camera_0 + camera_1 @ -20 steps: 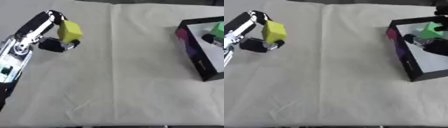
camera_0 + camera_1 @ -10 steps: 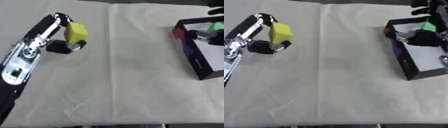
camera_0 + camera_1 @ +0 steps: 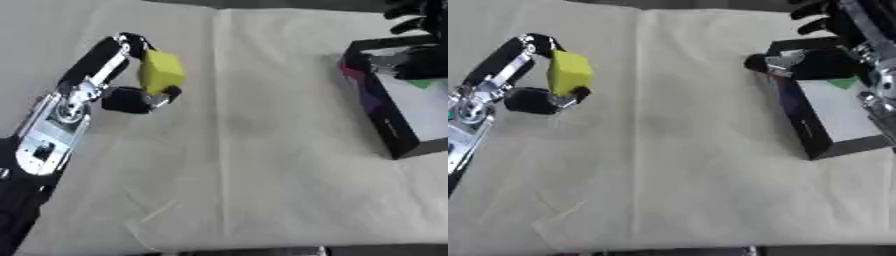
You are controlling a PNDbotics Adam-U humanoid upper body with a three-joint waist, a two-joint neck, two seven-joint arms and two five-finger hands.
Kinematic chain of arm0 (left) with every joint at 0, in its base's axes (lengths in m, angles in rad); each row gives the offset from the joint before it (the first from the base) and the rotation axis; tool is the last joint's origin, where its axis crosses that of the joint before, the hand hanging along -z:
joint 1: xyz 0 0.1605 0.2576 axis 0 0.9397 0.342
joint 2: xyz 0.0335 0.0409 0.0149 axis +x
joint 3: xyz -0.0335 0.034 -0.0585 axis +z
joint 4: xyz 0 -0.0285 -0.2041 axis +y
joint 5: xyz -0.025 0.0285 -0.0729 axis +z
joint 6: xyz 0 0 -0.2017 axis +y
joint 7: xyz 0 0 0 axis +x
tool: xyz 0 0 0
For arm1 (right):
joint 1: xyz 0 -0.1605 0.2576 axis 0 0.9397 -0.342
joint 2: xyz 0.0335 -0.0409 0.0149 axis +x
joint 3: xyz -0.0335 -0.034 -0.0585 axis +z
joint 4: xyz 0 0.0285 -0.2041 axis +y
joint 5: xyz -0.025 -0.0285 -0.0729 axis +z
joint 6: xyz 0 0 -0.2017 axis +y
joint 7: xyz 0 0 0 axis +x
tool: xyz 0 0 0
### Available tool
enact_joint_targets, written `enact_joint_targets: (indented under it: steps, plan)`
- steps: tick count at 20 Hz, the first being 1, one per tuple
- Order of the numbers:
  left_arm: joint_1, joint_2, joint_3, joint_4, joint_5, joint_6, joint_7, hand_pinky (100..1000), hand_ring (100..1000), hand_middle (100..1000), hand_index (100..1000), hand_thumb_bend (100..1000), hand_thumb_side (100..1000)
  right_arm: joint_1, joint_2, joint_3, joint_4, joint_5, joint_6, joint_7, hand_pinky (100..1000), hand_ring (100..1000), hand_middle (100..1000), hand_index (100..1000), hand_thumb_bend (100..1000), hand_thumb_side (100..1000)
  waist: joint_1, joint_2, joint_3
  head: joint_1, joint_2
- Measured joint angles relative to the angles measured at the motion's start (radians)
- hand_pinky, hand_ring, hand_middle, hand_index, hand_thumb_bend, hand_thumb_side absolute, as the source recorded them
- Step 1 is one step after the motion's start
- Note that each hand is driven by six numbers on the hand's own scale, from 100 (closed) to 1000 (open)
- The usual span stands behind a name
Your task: Pick up the objects with one hand, pass them to the other hand, and then place them into the box on the other side of the table.
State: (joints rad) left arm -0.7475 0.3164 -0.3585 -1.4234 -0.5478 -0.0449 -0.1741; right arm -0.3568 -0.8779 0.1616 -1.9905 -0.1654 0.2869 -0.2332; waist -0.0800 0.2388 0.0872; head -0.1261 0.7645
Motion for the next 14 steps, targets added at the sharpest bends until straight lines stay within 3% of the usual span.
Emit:
enact_joint_targets:
  steps: [1, 14]
  plan:
    - [0.000, -0.005, -0.002, 0.002, -0.001, -0.004, 0.003, 771, 603, 555, 464, 100, 370, -0.010, 0.002, 0.005, 0.000, -0.001, 0.003, 0.008, 701, 764, 761, 822, 861, 255, -0.001, 0.000, 0.000, -0.001, 0.000]
    - [-0.023, -0.071, -0.015, 0.032, -0.028, -0.051, 0.024, 770, 595, 551, 463, 100, 408, -0.110, 0.040, 0.078, 0.000, -0.002, 0.033, 0.101, 703, 764, 760, 818, 864, 257, -0.016, -0.004, 0.003, -0.009, 0.000]
